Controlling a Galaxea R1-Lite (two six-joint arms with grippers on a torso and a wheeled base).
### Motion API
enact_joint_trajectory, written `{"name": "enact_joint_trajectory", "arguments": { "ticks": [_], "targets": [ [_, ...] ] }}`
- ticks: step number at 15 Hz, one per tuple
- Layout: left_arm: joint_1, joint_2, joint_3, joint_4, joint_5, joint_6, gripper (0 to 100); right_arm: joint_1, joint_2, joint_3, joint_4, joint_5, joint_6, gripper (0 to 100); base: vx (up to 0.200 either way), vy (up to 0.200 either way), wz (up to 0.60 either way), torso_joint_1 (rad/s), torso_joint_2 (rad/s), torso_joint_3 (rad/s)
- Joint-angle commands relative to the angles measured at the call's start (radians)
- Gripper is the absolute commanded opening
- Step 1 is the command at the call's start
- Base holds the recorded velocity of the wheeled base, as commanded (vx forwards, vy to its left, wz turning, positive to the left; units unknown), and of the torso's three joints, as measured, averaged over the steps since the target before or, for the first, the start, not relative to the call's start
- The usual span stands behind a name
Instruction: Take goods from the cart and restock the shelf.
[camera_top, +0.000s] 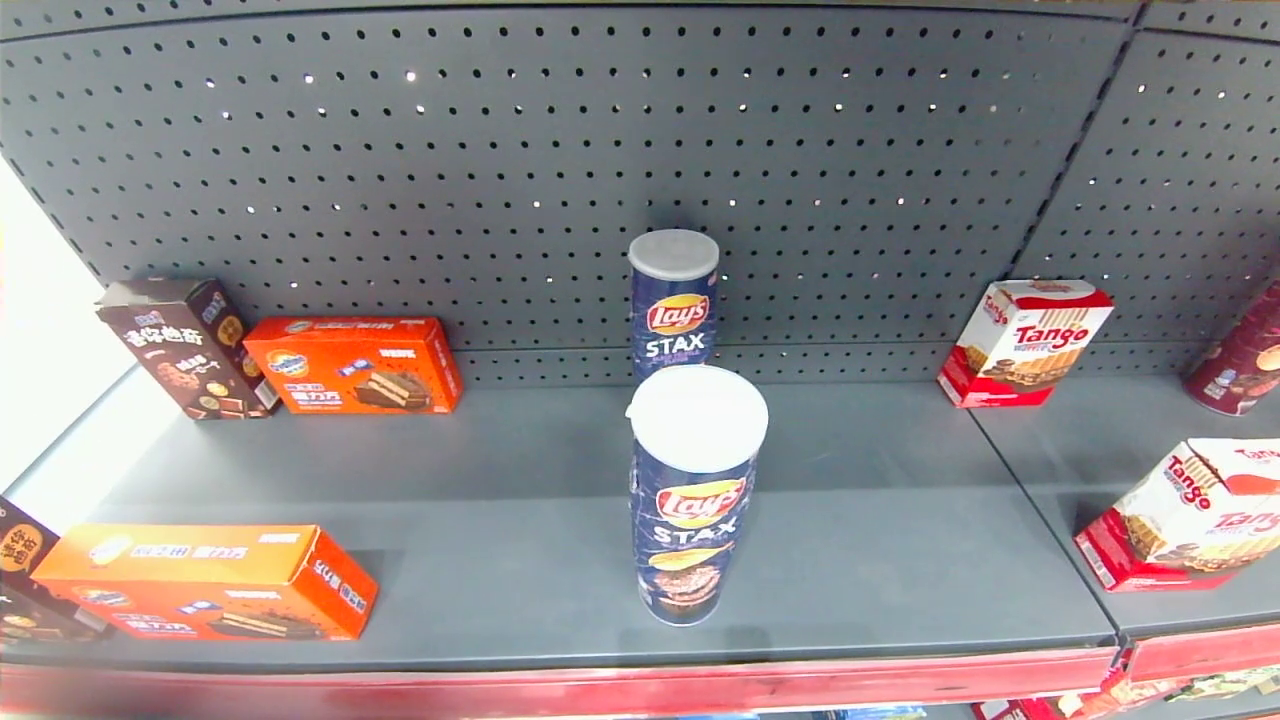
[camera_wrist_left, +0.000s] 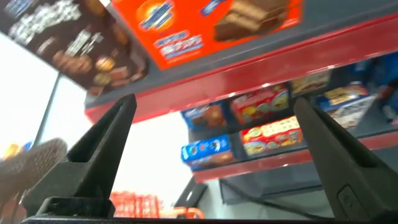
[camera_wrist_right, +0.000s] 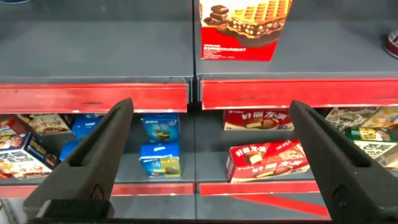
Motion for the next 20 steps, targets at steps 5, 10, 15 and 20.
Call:
{"name": "enact_joint_trajectory", "arguments": {
  "ticks": [5, 10, 15, 20],
  "targets": [
    [0.143, 0.013, 0.003, -0.003, -0.158, -0.051, 100, 0.0, -0.001, 0.0, -0.001, 0.0, 0.0, 100, 0.0, 0.0, 0.0, 0.0, 0.0, 0.0],
    [0.16, -0.013, 0.063, -0.13, -0.169, -0.117, 100, 0.0, -0.001, 0.0, -0.001, 0.0, 0.0, 100, 0.0, 0.0, 0.0, 0.0, 0.0, 0.0],
    [0.202, -0.077, 0.113, -0.216, -0.084, -0.206, 100, 0.0, -0.001, 0.0, -0.001, 0.0, 0.0, 100, 0.0, 0.0, 0.0, 0.0, 0.0, 0.0],
    [0.199, -0.077, 0.113, -0.178, -0.221, -0.306, 100, 0.0, -0.001, 0.0, -0.001, 0.0, 0.0, 100, 0.0, 0.0, 0.0, 0.0, 0.0, 0.0]
  ]
}}
